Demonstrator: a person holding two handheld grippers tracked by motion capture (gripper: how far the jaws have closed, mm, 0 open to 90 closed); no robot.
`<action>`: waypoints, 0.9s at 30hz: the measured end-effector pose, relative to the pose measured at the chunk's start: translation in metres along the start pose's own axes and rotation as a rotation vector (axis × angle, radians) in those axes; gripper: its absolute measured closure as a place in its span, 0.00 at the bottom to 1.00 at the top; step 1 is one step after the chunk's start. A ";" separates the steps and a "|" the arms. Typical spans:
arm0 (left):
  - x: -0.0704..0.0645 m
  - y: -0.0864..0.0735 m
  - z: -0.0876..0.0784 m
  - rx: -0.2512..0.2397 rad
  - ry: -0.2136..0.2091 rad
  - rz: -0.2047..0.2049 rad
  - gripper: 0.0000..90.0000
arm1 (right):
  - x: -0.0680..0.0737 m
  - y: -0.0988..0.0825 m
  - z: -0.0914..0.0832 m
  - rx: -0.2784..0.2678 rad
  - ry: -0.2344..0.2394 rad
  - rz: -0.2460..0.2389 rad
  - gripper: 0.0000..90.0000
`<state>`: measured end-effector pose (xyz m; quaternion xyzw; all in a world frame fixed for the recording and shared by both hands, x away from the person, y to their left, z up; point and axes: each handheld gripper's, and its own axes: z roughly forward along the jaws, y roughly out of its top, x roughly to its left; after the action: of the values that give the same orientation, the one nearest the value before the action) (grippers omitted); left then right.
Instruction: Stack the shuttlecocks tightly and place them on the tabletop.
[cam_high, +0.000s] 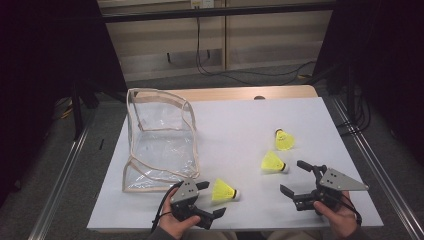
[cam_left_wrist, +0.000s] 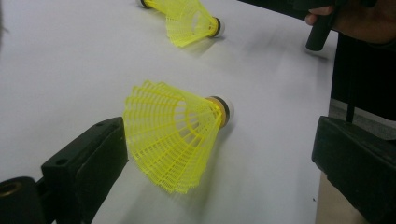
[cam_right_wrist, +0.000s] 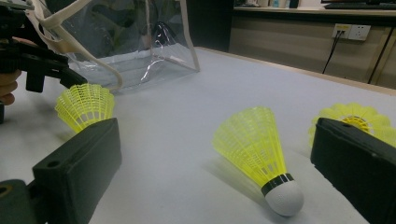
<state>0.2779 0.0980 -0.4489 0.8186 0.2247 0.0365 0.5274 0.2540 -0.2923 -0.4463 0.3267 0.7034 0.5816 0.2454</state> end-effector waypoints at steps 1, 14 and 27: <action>-0.001 0.000 0.001 -0.002 -0.001 -0.001 0.04 | 0.000 0.000 0.000 0.000 -0.001 0.000 0.02; -0.002 0.002 0.009 0.031 0.027 -0.049 0.14 | 0.000 0.001 -0.001 0.000 -0.001 0.001 0.02; -0.003 0.004 0.014 0.054 0.048 -0.054 0.25 | 0.000 0.001 -0.001 -0.002 -0.001 0.001 0.02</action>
<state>0.2802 0.0832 -0.4515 0.8251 0.2601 0.0359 0.5002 0.2531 -0.2931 -0.4448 0.3273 0.7025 0.5823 0.2457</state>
